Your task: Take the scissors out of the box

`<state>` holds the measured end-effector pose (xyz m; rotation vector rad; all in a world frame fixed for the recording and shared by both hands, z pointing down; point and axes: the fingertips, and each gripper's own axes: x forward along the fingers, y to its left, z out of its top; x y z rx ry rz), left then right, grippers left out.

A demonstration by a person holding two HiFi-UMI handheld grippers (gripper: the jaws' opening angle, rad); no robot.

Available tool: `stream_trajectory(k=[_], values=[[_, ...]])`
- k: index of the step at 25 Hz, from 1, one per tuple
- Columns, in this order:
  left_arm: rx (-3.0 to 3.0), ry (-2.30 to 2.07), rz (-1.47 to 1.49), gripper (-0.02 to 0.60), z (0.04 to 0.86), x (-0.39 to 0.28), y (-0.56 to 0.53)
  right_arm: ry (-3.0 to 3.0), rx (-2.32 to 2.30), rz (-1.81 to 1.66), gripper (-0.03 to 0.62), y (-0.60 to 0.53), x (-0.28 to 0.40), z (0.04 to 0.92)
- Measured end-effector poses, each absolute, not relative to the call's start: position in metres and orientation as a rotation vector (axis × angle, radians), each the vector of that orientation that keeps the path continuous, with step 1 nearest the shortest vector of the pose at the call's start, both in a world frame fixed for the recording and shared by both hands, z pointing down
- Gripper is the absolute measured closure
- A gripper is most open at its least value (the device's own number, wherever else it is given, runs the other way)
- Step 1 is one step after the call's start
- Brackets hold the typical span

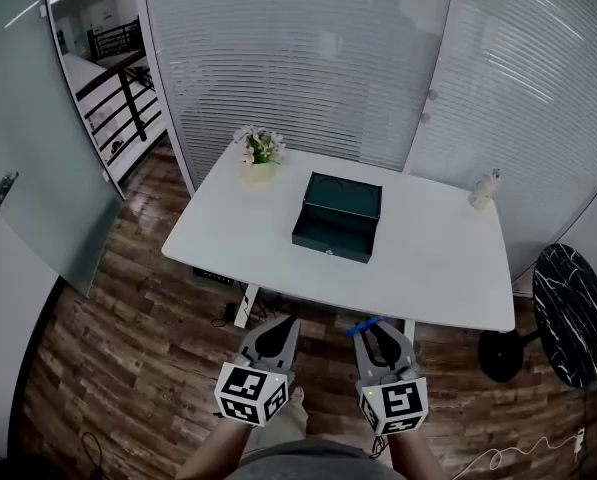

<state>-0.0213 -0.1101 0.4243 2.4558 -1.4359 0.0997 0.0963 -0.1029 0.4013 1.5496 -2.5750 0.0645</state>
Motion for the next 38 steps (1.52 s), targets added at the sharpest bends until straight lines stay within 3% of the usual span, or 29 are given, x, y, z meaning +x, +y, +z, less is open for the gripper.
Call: stream_trajectory(k=[14, 38], values=[[2.439, -1.480, 0.081, 0.577, 0.424, -0.021, -0.040, -2.634, 1.530, 0.055, 0.508, -0.039, 0.102, 0.394], [2.423, -1.504, 0.090, 0.577, 0.425, -0.017, -0.046, -2.666, 1.481, 0.038, 0.508, -0.042, 0.099, 0.395]])
